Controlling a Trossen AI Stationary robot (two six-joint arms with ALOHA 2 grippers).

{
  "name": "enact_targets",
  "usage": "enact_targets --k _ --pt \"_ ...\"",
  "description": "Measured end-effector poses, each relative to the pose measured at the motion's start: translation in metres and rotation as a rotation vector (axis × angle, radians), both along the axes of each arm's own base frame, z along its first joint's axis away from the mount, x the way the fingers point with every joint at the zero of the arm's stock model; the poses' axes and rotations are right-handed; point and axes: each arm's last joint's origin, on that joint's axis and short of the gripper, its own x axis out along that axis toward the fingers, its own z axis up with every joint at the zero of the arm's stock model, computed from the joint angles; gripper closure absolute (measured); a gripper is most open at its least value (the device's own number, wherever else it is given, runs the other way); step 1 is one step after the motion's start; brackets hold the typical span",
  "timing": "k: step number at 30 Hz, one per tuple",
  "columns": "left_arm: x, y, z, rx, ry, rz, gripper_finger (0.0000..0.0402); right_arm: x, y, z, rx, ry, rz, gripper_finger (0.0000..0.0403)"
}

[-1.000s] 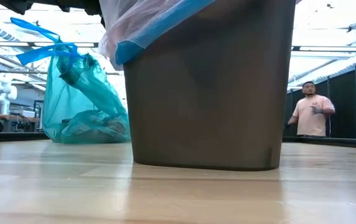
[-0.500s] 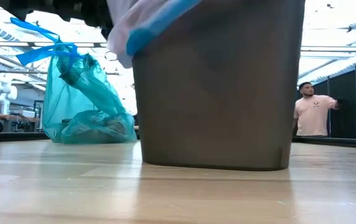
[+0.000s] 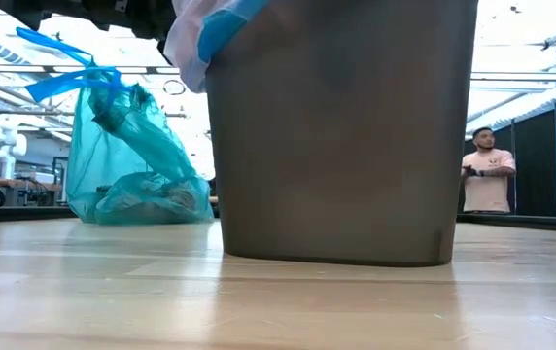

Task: Place trash/remove bag and relplace
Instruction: Insert the trash bag into the trash bin

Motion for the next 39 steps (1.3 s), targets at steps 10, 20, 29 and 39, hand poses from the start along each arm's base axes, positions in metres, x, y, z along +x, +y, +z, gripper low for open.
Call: enact_targets --k 10,20,29,39 --pt "0.0 0.0 0.001 -0.003 -0.01 0.0 0.0402 -0.006 0.002 0.02 0.004 -0.065 -0.013 0.0403" --pt "0.0 0.0 0.001 -0.003 -0.009 0.0 0.0402 -0.017 0.0 0.048 0.041 -0.142 -0.073 0.0403" --pt "0.0 0.0 0.001 -0.002 -0.009 0.0 0.0402 -0.01 0.002 0.032 0.054 -0.092 -0.127 0.0403" --pt "0.0 0.0 0.001 -0.001 -0.005 -0.001 0.0402 -0.016 0.016 0.043 0.081 -0.131 -0.112 0.0403"
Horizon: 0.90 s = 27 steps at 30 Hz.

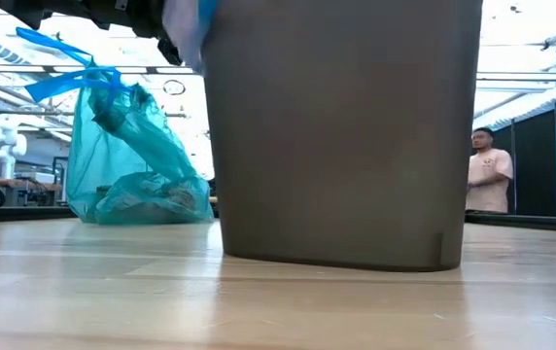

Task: Place trash/remove bag and relplace
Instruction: Insert the trash bag into the trash bin

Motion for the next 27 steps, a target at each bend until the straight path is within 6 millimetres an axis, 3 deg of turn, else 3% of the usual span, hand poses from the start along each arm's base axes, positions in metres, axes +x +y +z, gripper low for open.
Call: enact_targets --k 3,7,14,17,27 --pt "0.0 0.0 0.0 0.0 -0.001 -0.001 0.0402 -0.004 0.002 0.019 0.031 -0.095 0.003 0.0403" --pt "0.0 0.0 0.0 0.0 -0.001 -0.001 0.0402 -0.003 0.001 0.027 0.02 -0.157 -0.028 0.0403" --pt "0.0 0.0 0.0 0.0 -0.001 -0.004 0.0402 0.009 0.006 -0.018 -0.042 0.023 -0.045 0.0403" --pt "0.0 0.0 0.0 0.0 -0.001 -0.004 0.0402 0.006 0.01 -0.023 -0.054 0.059 -0.035 0.0403" --pt "0.0 0.002 0.0 0.0 -0.001 0.003 0.0402 -0.005 0.012 0.023 -0.042 -0.155 -0.078 0.0403"
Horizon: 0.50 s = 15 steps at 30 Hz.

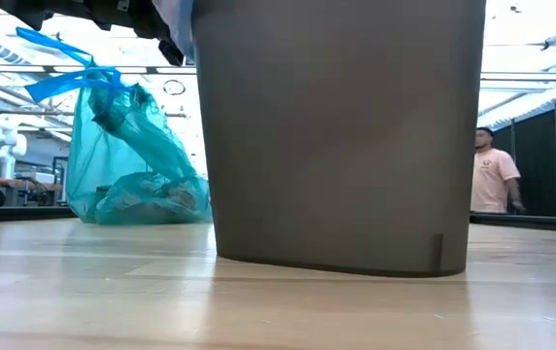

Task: Place trash/remove bag and relplace
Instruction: Insert the trash bag into the trash bin

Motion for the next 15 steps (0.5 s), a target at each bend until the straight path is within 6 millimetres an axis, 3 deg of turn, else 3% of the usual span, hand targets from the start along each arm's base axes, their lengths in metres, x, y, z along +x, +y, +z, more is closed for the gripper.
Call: enact_targets --k 4,10,15 --pt "0.0 0.0 0.0 0.0 0.0 0.0 0.0402 -0.002 -0.001 0.004 0.011 -0.006 -0.02 0.0403" --pt "0.0 0.0 0.0 0.001 -0.001 0.001 0.0402 0.005 0.004 -0.027 -0.024 0.123 -0.025 0.0403" --pt "0.0 0.0 0.0 0.001 -0.002 0.002 0.0402 0.003 0.013 -0.03 -0.029 0.13 -0.007 0.0403"
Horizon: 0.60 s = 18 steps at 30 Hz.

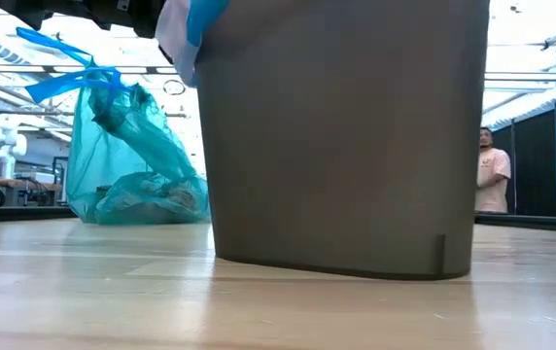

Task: Place trash/remove bag and relplace
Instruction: Insert the trash bag into the trash bin

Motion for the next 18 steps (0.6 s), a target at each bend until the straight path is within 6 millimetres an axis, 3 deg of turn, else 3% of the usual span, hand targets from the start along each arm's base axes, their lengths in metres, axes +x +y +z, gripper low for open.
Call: enact_targets --k 4,13,18 --pt "0.0 0.0 0.004 -0.002 -0.035 -0.001 0.0402 -0.006 0.004 0.013 -0.035 -0.062 -0.028 0.0403" --pt "-0.019 0.004 0.039 0.0 -0.221 -0.056 0.0402 -0.006 0.003 0.011 -0.043 -0.052 -0.031 0.0403" --pt "-0.029 0.001 0.054 -0.019 -0.331 -0.25 0.0402 -0.005 0.003 0.011 -0.045 -0.054 -0.031 0.0403"
